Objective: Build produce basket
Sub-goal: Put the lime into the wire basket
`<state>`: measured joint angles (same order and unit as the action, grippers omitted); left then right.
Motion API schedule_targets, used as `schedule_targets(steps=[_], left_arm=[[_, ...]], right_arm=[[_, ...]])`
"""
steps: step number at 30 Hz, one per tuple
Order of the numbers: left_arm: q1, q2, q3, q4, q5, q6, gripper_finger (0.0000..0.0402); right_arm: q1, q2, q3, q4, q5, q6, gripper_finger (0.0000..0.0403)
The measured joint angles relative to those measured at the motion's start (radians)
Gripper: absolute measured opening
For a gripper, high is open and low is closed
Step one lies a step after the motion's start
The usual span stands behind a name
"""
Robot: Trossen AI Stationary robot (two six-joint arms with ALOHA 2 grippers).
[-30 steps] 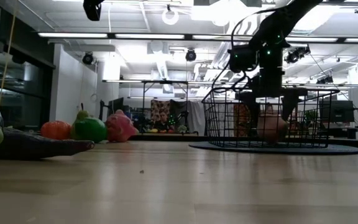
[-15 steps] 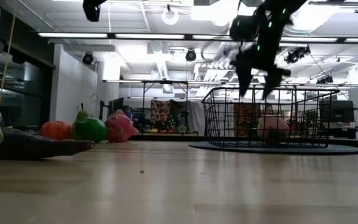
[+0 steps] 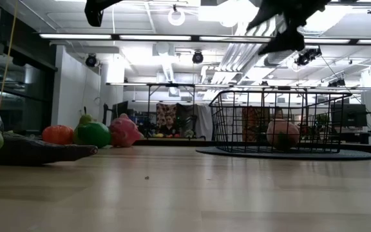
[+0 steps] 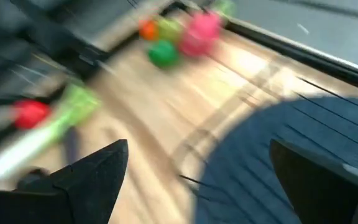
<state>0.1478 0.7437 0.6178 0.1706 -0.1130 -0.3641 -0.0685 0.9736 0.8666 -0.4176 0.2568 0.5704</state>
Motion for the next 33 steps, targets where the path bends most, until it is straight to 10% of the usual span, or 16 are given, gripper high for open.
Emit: schedule_targets(steps=[8,24,29,33], left_arm=[[0.0,-0.006,0.0,-0.057,0.038,0.111,0.023],[0.0,-0.005,0.005,-0.235,-0.025,0.117,0.0229],[0.062,0.095,0.163,-0.673,-0.311,-0.019,0.0228],[0.197,0.213,0.241,-0.929,-0.288,-0.093,0.023]], right_arm=[[0.12,-0.043,-0.146,0.364,0.048,-0.142,0.0378],[0.149,-0.021,-0.115,0.463,0.024,-0.301,0.0378],[0.148,-0.021,-0.115,0.464,0.054,-0.3,0.0378],[0.147,-0.021,-0.115,0.462,0.077,-0.3,0.0378]])
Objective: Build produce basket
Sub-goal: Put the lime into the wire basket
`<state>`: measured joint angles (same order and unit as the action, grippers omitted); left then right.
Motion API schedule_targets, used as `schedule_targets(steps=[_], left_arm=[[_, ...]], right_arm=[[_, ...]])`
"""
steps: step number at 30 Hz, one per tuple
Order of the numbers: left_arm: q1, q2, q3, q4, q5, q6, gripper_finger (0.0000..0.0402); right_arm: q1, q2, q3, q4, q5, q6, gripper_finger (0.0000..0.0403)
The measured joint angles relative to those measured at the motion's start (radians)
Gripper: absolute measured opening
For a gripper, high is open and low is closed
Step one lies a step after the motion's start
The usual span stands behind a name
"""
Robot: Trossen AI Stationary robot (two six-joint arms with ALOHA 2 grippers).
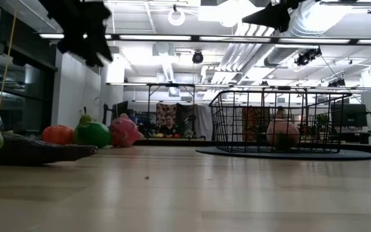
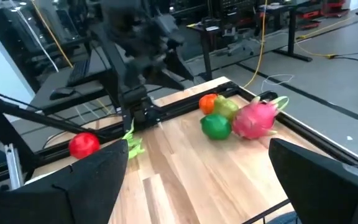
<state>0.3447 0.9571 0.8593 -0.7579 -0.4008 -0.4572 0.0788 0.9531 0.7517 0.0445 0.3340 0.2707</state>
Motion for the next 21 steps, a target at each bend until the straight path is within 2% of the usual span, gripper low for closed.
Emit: schedule_targets(steps=[3,10,16,21], left_arm=[[0.089,0.096,-0.002,-0.074,0.088,0.053,0.0238],[0.234,0.297,-0.001,-0.074,0.123,0.151,0.029],[0.293,0.422,-0.001,-0.067,0.132,0.147,0.033],[0.308,0.502,-0.001,-0.008,0.133,0.146,0.0336]], right_arm=[[0.0,0.0,0.0,-0.002,0.0,0.007,0.0378],[0.0,0.0,0.0,-0.003,-0.001,0.037,0.0378],[0.0,0.0,0.0,-0.003,-0.002,0.043,0.0378],[0.0,0.0,0.0,-0.003,-0.003,0.043,0.0378]])
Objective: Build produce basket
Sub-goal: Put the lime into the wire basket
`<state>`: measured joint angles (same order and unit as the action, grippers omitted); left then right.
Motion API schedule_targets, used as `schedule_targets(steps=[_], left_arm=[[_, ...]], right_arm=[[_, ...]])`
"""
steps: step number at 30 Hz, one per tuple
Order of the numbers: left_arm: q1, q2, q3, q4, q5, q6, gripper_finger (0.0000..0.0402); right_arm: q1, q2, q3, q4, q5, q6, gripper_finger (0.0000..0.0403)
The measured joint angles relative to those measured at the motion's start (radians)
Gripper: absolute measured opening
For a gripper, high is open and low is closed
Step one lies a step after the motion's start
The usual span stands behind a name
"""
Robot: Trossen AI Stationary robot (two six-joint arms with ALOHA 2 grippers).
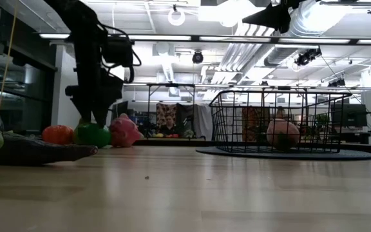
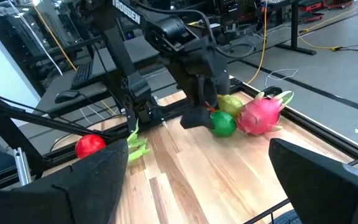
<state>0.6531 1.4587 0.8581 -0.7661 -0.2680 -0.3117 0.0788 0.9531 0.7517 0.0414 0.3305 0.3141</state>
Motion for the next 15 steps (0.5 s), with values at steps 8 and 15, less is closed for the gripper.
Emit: schedule_targets(steps=[8,15], left_arm=[[0.003,0.11,0.002,0.088,-0.026,-0.017,0.0335],[0.003,0.124,0.002,0.093,-0.049,-0.028,0.0325]], right_arm=[[0.0,0.0,0.0,0.0,0.0,0.002,0.0378],[0.0,0.0,0.0,0.0,0.0,0.002,0.0378]])
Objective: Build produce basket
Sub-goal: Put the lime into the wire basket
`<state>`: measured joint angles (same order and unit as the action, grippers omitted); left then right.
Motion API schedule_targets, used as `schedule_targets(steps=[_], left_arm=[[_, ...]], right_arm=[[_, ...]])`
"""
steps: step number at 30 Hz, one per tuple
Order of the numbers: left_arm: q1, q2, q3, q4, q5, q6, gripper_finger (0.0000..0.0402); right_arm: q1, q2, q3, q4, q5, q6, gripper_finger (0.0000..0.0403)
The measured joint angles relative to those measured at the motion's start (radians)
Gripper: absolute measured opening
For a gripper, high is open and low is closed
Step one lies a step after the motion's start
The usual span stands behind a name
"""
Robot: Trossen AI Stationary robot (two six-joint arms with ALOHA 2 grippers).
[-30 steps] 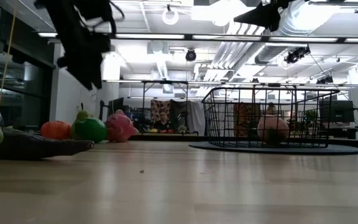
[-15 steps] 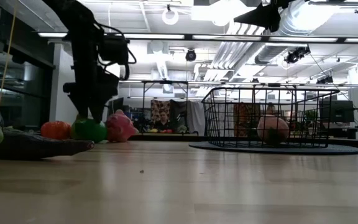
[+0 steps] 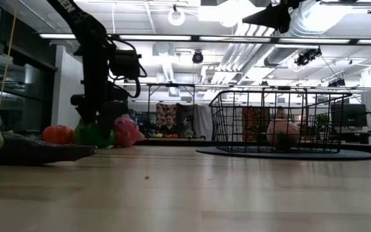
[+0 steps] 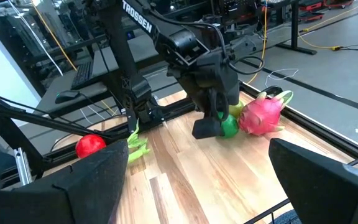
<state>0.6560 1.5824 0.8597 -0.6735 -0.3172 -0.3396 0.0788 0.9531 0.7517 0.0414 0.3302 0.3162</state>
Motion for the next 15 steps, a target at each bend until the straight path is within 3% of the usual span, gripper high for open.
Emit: schedule_targets(steps=[8,15], left_arm=[[-0.004,-0.088,-0.003,-0.018,0.024,0.002,0.0262],[-0.092,-0.357,-0.003,0.03,0.072,0.021,0.0257]], right_arm=[[0.0,0.0,0.0,0.0,0.0,0.0,0.0378],[0.0,0.0,0.0,0.008,0.0,0.052,0.0378]])
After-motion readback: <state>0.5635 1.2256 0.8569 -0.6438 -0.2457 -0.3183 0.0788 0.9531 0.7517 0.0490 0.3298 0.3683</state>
